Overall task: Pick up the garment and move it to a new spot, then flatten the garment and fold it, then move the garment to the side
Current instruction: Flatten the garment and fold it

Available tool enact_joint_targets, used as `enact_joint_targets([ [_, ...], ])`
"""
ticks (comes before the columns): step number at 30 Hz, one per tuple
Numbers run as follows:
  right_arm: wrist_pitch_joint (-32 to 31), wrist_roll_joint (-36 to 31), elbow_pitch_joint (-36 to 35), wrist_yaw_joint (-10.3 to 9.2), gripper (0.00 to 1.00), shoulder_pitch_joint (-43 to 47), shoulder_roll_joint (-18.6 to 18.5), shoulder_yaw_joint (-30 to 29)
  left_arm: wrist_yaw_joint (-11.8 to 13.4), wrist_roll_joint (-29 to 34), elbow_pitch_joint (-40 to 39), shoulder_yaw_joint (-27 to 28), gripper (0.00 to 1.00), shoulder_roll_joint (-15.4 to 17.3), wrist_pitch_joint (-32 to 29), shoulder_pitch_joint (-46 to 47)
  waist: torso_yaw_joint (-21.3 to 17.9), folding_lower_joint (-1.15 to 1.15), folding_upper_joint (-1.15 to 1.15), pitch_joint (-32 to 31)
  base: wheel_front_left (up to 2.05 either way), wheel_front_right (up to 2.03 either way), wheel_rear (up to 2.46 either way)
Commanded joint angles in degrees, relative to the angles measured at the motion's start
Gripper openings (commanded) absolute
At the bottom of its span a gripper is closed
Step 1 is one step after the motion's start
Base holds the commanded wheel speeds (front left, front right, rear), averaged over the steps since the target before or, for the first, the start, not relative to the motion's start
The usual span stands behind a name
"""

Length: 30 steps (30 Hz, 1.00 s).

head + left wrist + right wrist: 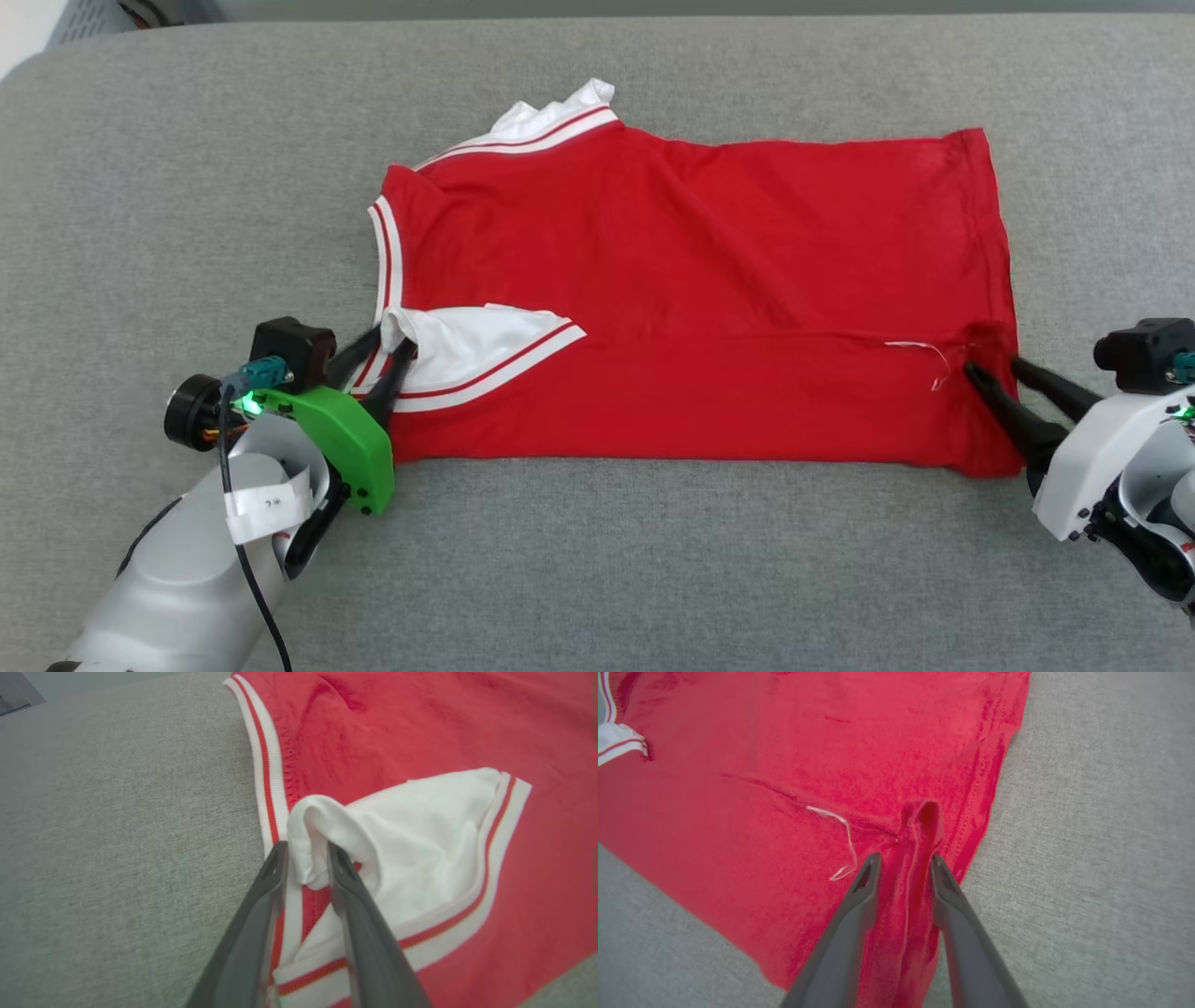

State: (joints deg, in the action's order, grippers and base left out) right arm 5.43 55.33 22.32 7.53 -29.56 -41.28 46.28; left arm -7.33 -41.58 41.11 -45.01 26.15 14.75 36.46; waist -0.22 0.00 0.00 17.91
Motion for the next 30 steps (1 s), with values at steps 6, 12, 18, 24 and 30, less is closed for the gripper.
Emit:
enact_joint_targets([
  [6,5.19,4.17,-2.67,-0.04,1.0,3.68,-1.95,-2.11,-0.15,-2.44,-2.75,-0.25,1.0,2.67,0.15,2.09,1.63,0.0,0.0,-4.2,0.0,0.0,0.0],
  [12,5.23,1.99,-5.49,-0.04,1.0,6.84,-2.63,-4.93,-0.15,-6.48,-6.88,-2.25,1.0,6.96,-8.45,4.76,1.4,0.0,0.0,-5.96,0.0,0.0,0.0],
  [18,3.49,-0.5,-6.52,-0.04,1.0,8.97,-1.48,-7.58,-0.15,-13.43,-12.08,-5.07,1.0,10.45,-24.88,8.04,1.1,0.0,0.0,-6.74,0.0,0.0,0.0],
  [24,1.41,-2.15,-7.8,-0.04,1.0,10.66,-0.07,-10.15,-0.15,-20.73,-15.15,-8.08,1.0,11.81,-40.17,9.64,0.58,0.0,0.0,-6.89,0.0,0.0,0.0],
  [30,-0.21,-3.44,-8.82,-0.04,1.0,11.75,1.43,-12.46,-0.15,-23.13,-13.62,-10.95,1.0,12.85,-47.2,9.33,-0.44,0.0,0.0,-6.26,0.0,0.0,0.0],
])
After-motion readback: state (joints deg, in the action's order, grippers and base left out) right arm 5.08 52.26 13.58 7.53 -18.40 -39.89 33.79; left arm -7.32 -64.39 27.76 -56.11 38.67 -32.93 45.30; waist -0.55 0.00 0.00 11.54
